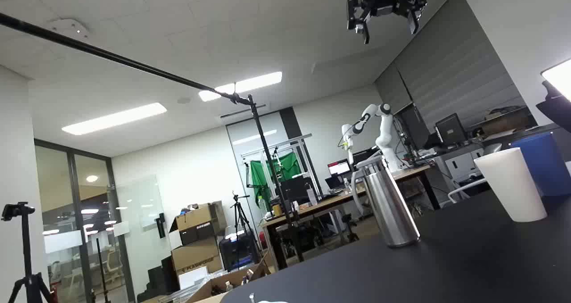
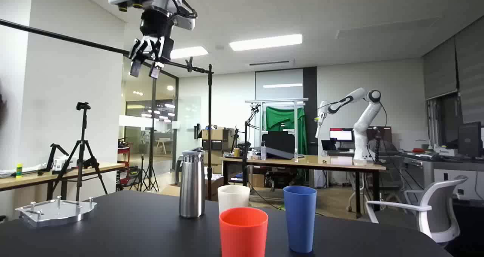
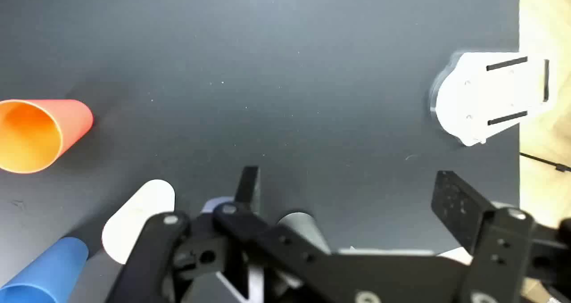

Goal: Put the white cup into the orange cup then the blue cup into the white cup

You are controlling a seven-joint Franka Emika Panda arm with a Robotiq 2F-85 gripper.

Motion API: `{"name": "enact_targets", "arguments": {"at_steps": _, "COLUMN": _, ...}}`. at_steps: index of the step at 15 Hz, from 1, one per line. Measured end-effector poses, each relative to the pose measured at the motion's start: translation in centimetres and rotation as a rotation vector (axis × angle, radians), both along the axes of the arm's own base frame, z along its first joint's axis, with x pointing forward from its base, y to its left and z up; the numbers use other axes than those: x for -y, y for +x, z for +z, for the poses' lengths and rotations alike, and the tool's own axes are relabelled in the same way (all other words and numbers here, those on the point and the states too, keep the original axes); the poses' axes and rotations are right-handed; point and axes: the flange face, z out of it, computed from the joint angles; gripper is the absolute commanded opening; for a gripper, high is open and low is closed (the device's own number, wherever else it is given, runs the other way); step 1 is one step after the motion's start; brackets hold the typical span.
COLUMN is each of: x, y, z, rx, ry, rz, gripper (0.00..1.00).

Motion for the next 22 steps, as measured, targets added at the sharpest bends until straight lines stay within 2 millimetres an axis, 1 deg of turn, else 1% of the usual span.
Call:
{"name": "enact_targets", "arguments": {"at_steps": 11, "x": 0.0, "y": 0.1, "z": 0.0, "rx": 0.004, "ry": 0.0, "rz": -0.001, "gripper": 1.0}}
{"name": "enact_targets", "arguments": {"at_steps": 14, "x": 0.2, "y": 0.7, "z": -0.1, "rx": 0.043, "ry": -0.024, "rz": 0.009, "gripper": 1.0}}
{"name": "enact_targets", "arguments": {"at_steps": 16, "x": 0.7, "y": 2.0, "z": -0.5, "rx": 0.083, "ry": -0.054, "rz": 0.018, "gripper": 1.0}}
{"name": "enact_targets", "arguments": {"at_steps": 18, "x": 1.7, "y": 3.9, "z": -1.4, "rx": 0.119, "ry": -0.086, "rz": 0.026, "gripper": 1.0}}
{"name": "enact_targets", "arguments": {"at_steps": 22, "x": 4.6, "y": 8.5, "z": -4.3, "rx": 0.15, "ry": -0.124, "rz": 0.002, "gripper": 1.0}}
